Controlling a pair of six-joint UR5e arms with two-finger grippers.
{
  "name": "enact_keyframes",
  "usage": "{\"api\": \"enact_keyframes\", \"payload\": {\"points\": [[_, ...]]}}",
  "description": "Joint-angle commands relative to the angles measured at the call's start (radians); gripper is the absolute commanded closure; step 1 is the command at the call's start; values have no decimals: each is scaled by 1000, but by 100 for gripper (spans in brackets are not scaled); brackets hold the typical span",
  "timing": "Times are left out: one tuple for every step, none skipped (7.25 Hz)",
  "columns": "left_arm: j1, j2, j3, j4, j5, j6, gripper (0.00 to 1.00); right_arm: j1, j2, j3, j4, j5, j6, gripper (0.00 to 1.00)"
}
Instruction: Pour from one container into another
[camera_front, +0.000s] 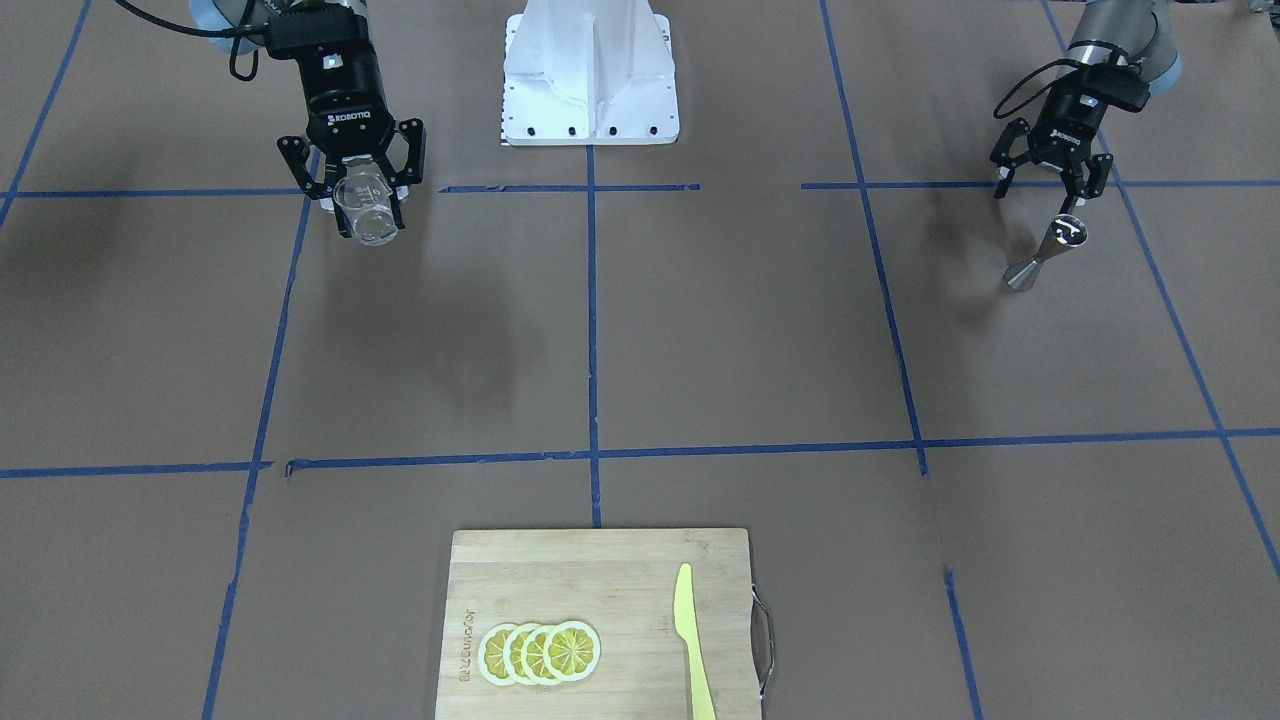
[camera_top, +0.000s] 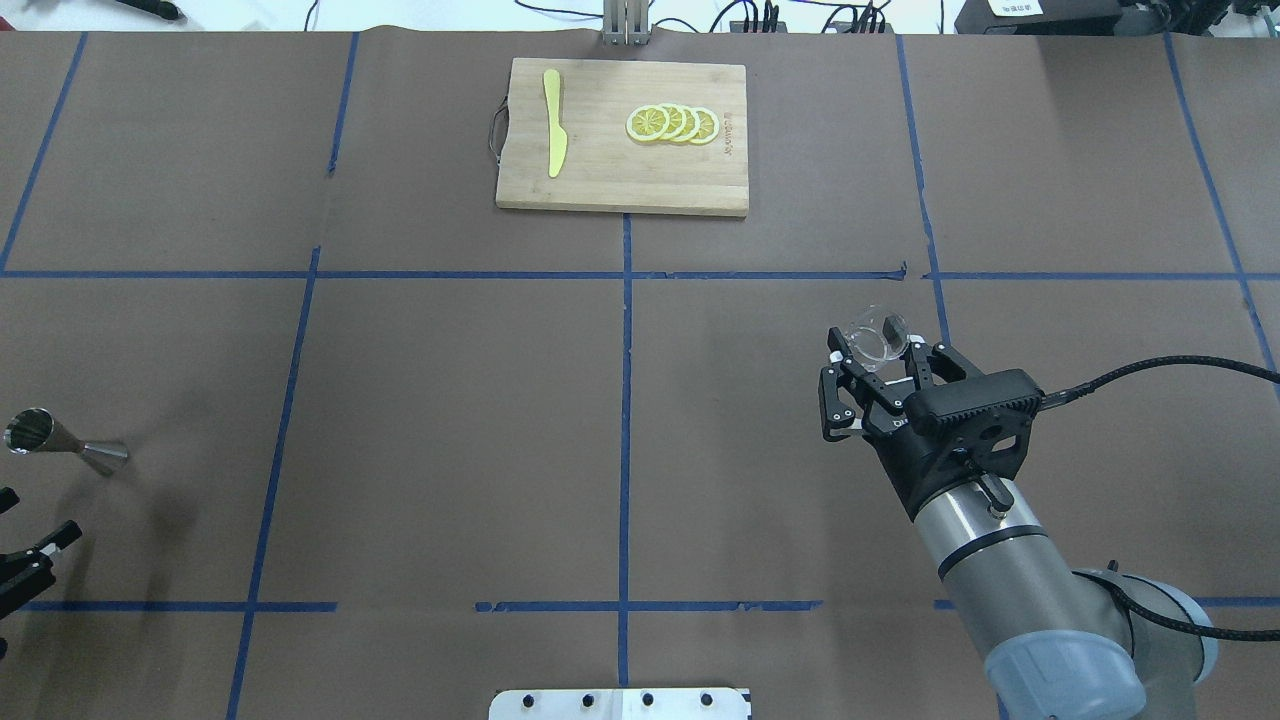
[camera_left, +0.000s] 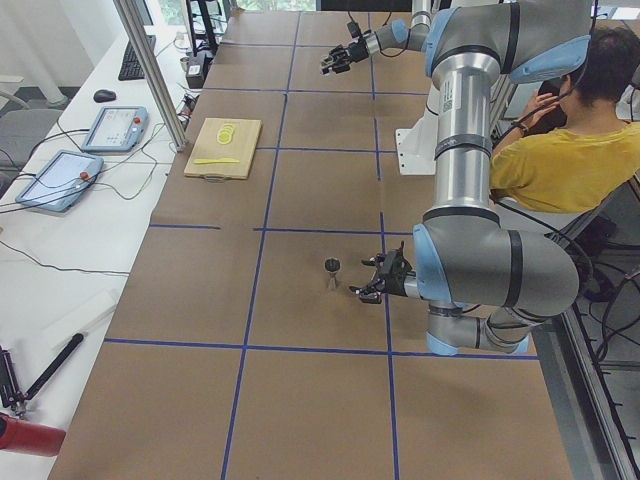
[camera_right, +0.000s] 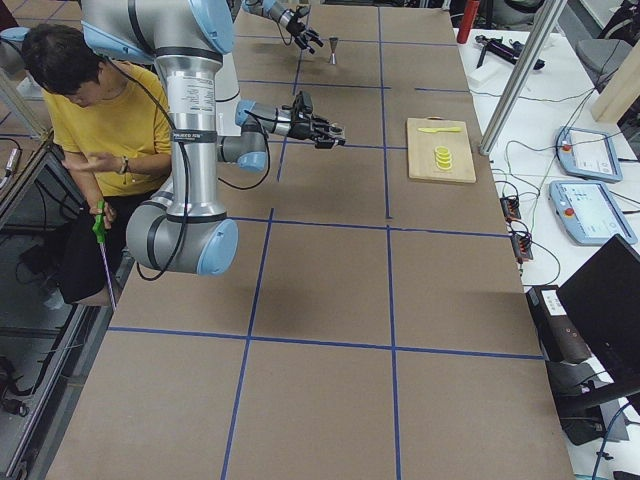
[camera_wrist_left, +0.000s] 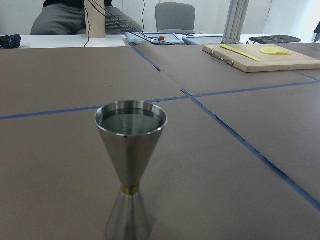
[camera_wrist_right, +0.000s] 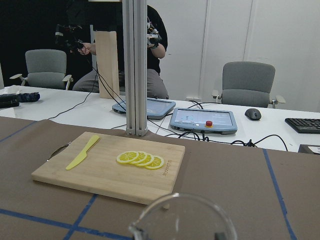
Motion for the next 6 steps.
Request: {"api": "enact_keyframes", "payload": {"points": [[3, 49, 45, -98, 12, -3, 1, -1, 0, 3, 0, 0, 0, 100], [1, 52, 98, -156, 20, -4, 1, -1, 0, 4, 0, 0, 0, 100], [0, 54, 148, -198, 22, -39, 1, 1, 0, 7, 0, 0, 0, 100], [-2, 55, 195, -200, 26, -138, 1, 1, 0, 9, 0, -2, 0, 100], [-10, 58, 202, -201, 25, -174, 1, 1, 0, 9, 0, -3, 0, 100], [-22, 61, 202, -200, 22, -232, 1, 1, 0, 9, 0, -5, 0, 100]]}}
